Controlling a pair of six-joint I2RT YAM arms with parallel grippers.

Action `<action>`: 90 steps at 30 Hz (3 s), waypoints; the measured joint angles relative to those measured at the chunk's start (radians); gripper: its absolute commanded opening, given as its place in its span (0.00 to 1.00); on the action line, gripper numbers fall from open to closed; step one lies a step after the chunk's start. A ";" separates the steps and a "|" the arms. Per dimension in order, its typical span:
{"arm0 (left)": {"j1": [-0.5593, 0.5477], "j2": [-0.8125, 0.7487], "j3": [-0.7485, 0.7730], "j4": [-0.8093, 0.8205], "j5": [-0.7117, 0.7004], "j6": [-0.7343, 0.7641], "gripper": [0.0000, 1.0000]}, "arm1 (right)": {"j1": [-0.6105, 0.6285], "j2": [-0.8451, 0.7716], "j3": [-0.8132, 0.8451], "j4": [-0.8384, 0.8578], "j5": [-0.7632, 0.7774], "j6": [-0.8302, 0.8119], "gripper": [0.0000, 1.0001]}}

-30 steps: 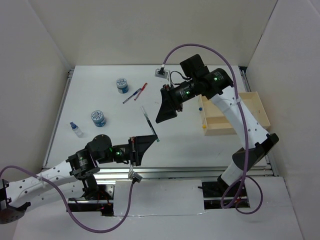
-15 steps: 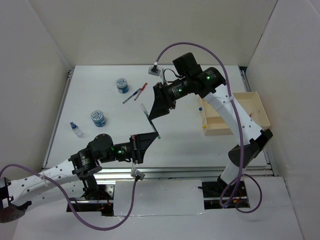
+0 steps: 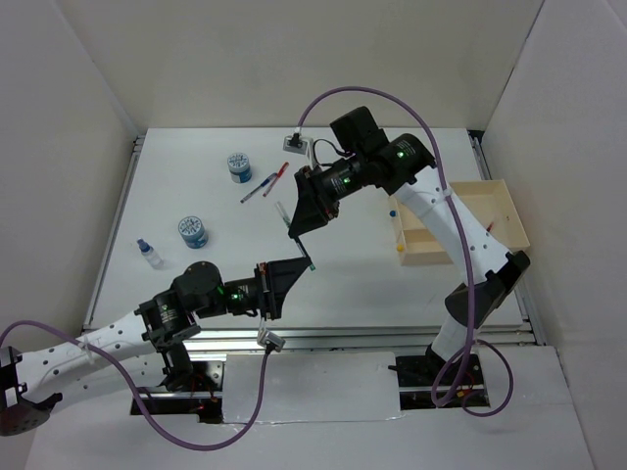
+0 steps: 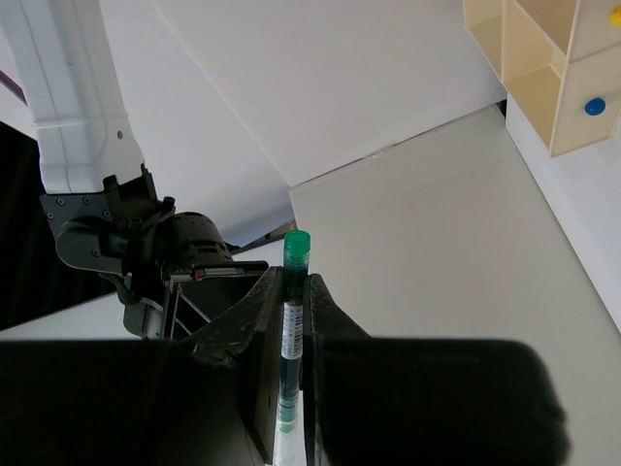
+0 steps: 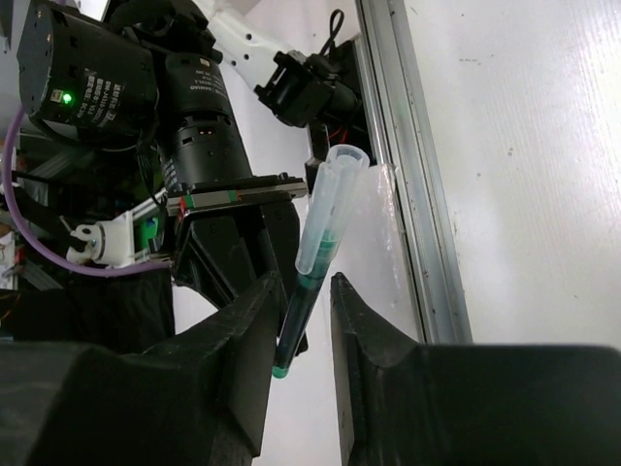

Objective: Sort the stationery into containers

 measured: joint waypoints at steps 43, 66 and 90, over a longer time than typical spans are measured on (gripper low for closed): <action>0.721 0.543 0.732 -0.679 -0.158 -1.702 0.99 | -1.039 0.196 -0.118 -0.005 0.903 -0.568 0.00; 0.869 0.887 0.865 -0.674 0.002 -1.818 0.68 | -0.998 0.374 -0.151 0.141 1.089 -0.467 0.52; 0.890 1.524 1.265 -0.692 -0.069 -1.701 0.56 | -0.927 -0.063 -0.178 -0.005 0.656 -0.415 0.52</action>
